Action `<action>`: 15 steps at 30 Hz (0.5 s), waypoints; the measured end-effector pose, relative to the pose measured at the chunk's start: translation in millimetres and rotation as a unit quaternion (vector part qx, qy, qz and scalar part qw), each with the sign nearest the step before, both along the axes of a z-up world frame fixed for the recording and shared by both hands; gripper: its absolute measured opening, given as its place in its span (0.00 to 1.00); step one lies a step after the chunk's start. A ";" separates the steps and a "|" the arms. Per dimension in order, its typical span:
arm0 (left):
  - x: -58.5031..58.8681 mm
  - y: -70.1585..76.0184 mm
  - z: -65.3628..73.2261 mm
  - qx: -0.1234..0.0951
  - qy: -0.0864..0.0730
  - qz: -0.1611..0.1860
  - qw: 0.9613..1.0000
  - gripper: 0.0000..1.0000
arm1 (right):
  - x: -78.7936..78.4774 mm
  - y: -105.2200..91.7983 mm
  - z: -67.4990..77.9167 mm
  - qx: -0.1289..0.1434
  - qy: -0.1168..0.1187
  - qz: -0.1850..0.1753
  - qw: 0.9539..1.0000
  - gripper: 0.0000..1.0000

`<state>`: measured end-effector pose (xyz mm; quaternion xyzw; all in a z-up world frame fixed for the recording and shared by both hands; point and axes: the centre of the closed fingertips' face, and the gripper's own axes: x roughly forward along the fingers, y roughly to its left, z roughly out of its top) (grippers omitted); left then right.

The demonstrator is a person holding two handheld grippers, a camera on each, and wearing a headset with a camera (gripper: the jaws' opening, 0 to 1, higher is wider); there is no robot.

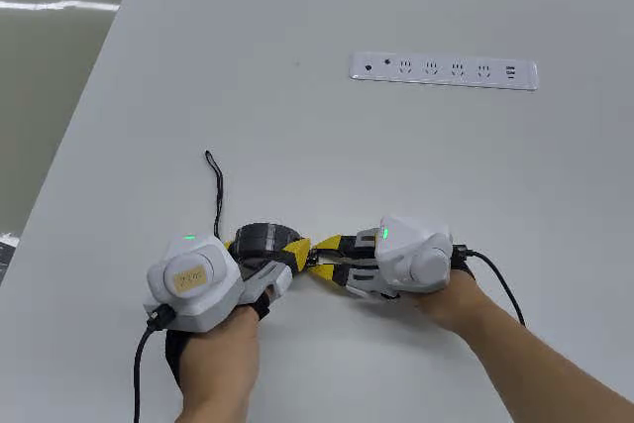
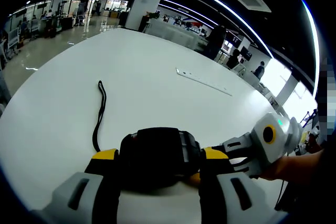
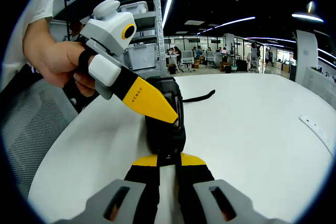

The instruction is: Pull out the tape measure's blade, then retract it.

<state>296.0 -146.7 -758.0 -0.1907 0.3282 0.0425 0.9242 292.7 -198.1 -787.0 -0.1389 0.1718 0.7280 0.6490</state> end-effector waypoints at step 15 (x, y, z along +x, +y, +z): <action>-0.7 0.1 -0.5 -0.003 -0.002 0.002 1.000 0.58 | 0.4 -1.3 0.5 0.002 -0.002 -0.004 1.000 0.12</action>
